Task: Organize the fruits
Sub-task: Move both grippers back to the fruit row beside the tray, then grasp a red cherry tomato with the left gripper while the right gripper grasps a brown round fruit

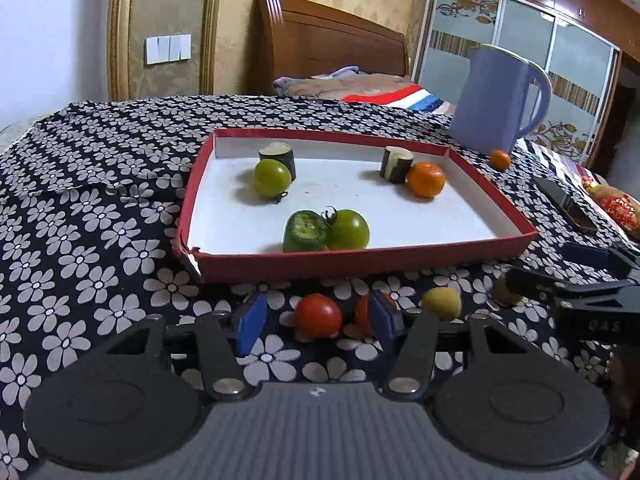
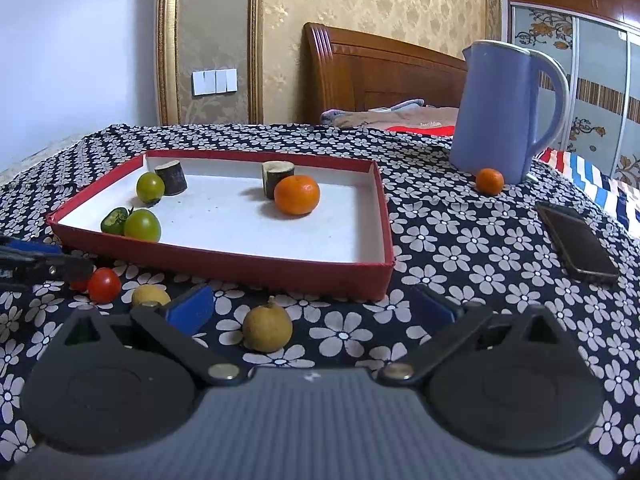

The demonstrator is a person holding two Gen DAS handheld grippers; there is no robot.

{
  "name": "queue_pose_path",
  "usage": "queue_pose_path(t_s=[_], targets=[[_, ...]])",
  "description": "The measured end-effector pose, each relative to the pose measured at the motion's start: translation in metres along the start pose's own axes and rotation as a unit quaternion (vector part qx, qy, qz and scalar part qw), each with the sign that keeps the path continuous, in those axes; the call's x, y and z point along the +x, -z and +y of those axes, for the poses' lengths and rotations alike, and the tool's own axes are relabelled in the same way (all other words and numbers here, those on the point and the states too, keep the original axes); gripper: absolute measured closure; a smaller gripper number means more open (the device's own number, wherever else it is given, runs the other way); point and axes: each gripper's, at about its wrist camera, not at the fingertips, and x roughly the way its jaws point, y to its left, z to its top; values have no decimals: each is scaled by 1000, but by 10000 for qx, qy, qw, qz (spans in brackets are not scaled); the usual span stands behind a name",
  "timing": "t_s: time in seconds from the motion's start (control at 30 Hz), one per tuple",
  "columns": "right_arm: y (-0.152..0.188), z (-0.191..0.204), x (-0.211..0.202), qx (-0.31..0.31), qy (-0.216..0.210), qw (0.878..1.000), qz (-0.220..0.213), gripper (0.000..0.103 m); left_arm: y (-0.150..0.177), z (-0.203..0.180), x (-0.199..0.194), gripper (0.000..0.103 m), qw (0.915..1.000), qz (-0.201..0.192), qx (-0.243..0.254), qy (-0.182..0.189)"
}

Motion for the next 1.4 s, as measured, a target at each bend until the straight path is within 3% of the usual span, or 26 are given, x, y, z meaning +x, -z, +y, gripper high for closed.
queue_pose_path(t_s=[0.13, 0.47, 0.63, 0.73, 0.83, 0.9, 1.03, 1.1, 1.27, 1.4], targets=[[0, 0, -1, 7, -36, 10000, -36, 0, 5, 4, -8, 48, 9982, -185, 95, -567], [0, 3, 1, -87, 0, 10000, 11, 0, 7, -19, 4, 47, 9964, 62, 666, -513], [0, 3, 0, -93, -16, 10000, -16, 0, 4, -15, 18, 48, 9982, 181, 401, -406], [0, 4, 0, -119, -23, 9999, -13, 0, 4, -17, 19, 59, 9983, 126, 447, -365], [0, 6, 1, -186, -59, 9998, 30, 3, 3, -21, 22, 59, 9980, 84, 502, -373], [-1, 8, 4, -266, -145, 9995, 124, 13, 3, -21, 24, 59, 9981, 42, 500, -364], [-1, 13, 10, -430, -306, 9981, 332, 22, 3, -23, 26, 59, 9979, -18, 544, -351], [-1, 16, 12, -509, -353, 9972, 421, 35, 3, -23, 26, 59, 9979, -18, 537, -350], [-1, 16, 19, -445, -488, 9959, 623, 51, 1, -21, 28, 61, 9984, -25, 468, -319], [-1, 15, 20, -377, -542, 9958, 637, 76, 1, -21, 28, 73, 9986, -43, 443, -303]])
